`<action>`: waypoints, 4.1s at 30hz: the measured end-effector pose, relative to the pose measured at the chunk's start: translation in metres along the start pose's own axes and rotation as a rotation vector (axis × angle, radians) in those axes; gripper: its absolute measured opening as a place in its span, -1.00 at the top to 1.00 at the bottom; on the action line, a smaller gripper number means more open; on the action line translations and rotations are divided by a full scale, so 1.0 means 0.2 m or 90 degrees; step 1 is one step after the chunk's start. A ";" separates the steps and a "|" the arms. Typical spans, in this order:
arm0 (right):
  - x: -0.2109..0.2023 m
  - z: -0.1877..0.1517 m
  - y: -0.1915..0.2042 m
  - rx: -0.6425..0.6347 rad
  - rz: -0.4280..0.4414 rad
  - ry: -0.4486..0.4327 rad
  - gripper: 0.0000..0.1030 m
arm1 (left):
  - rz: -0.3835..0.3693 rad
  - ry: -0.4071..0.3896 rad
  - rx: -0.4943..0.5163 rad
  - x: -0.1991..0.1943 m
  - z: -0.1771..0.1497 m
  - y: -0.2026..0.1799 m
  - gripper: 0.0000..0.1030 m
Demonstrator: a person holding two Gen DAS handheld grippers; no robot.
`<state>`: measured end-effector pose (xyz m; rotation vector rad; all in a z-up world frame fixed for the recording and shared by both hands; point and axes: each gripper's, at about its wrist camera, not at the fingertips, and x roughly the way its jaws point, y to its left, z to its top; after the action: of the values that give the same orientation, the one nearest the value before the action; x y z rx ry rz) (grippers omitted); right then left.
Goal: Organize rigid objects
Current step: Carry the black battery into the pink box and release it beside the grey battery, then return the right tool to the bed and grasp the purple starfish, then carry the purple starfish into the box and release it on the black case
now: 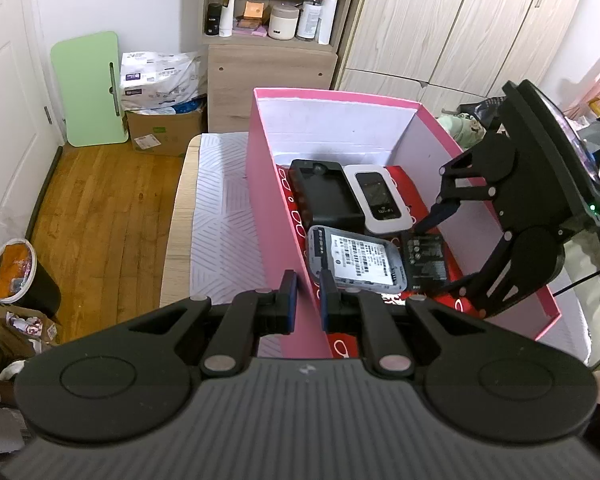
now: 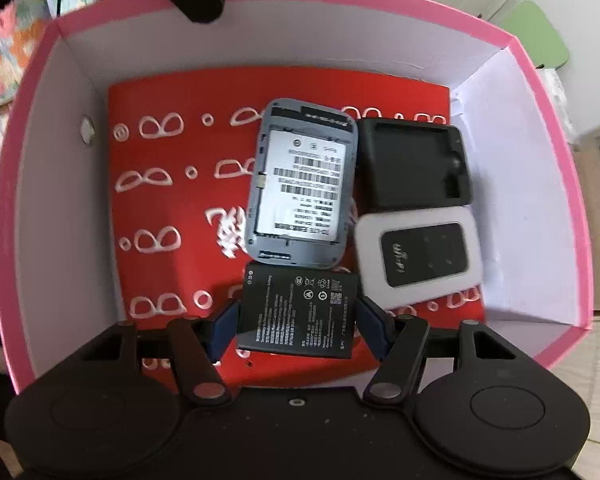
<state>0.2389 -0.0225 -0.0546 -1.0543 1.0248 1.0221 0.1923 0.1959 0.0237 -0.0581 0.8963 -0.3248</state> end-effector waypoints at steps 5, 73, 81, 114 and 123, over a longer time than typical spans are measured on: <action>0.00 -0.01 0.00 0.016 0.011 -0.016 -0.33 | 0.001 0.002 0.001 0.00 0.00 0.00 0.80; 0.07 -1.15 0.30 0.624 -0.215 -0.439 0.27 | 0.108 0.020 -0.009 0.01 0.02 -0.14 0.80; -0.09 -1.14 0.32 0.594 -0.227 -0.482 0.27 | 0.104 0.020 -0.022 0.02 0.02 -0.13 0.80; -0.12 -0.05 -0.37 0.438 0.015 -0.334 0.27 | 0.090 0.019 -0.001 0.02 0.01 -0.12 0.80; -0.03 0.01 -0.46 0.475 0.015 -0.300 0.25 | 0.071 0.018 -0.010 0.02 0.02 -0.10 0.80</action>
<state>0.3271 -0.0372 -0.0322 -0.1766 0.9072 0.7508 0.1924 0.1755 0.0264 -0.0181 0.9263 -0.2157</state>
